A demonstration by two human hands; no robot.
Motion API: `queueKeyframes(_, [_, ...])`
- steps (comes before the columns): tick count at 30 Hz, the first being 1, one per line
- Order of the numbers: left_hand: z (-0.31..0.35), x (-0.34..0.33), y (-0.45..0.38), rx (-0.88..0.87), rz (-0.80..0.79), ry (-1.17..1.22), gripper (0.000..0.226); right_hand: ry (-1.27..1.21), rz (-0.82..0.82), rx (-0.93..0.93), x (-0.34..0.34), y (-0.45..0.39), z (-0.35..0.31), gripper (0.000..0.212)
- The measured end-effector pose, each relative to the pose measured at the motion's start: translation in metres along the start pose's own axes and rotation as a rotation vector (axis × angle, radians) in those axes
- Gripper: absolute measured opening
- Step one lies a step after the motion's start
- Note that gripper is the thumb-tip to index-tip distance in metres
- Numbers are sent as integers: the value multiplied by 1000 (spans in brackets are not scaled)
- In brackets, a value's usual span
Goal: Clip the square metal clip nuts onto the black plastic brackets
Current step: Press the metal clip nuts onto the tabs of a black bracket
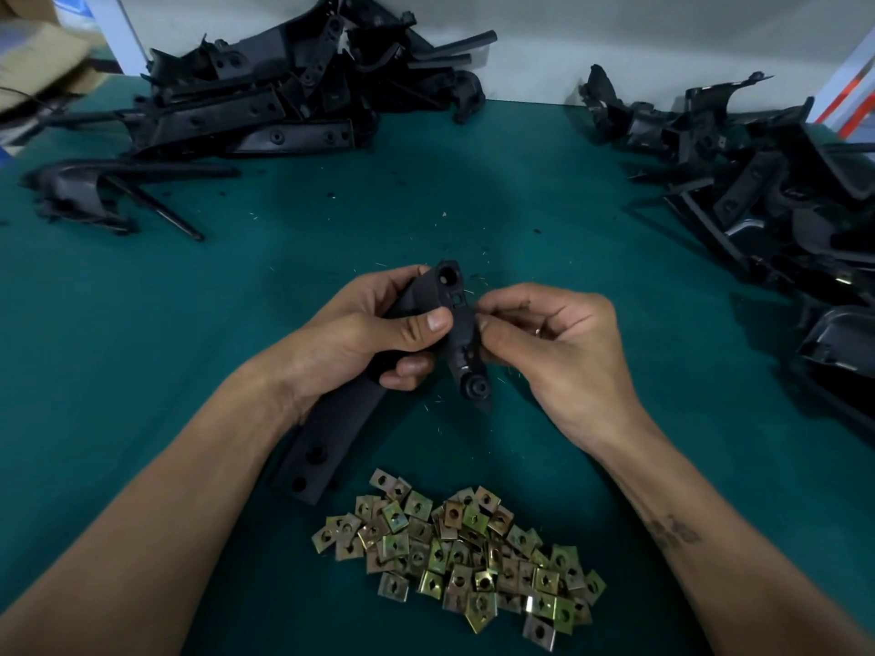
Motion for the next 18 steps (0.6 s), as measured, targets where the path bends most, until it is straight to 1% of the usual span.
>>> queueKeyframes(2, [0, 1, 0, -2, -10, 14, 31, 11, -20, 19, -2, 0, 0, 19])
queueKeyframes(4, [0, 0, 1, 1, -39, 39, 37, -47, -40, 10, -3, 0, -1, 11])
queueKeyframes(6, [0, -3, 3, 14, -75, 58, 36, -133, -72, -22, -6, 1, 0, 5])
queueKeyframes(8, [-2, -6, 4, 35, -101, 80, 37, -153, -92, -46, -7, 2, 2, 4])
queueKeyframes(11, [-3, -7, 6, 57, -116, 85, 43, -38, -109, -17, -6, 2, 2, 9])
queueKeyframes(14, [-2, -8, 5, 53, -113, 64, 41, 77, -119, -22, -1, 1, 1, 10])
queueKeyframes(16, [0, -6, 5, 37, -94, 58, 39, 60, -100, -26, 0, -1, 2, 7])
queueKeyframes(18, [1, -5, 5, 27, -85, 63, 36, -55, 3, -35, 3, -3, 2, 8])
Point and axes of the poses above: each hand's wrist, its own y-axis away from the middle knuckle, its own x-axis out of the back of the hand, z = x × y, the point moved 6 cm from there along -y, towards the middle knuckle, and after that the axes turned 1 degree about x, right-handed, at the moved point
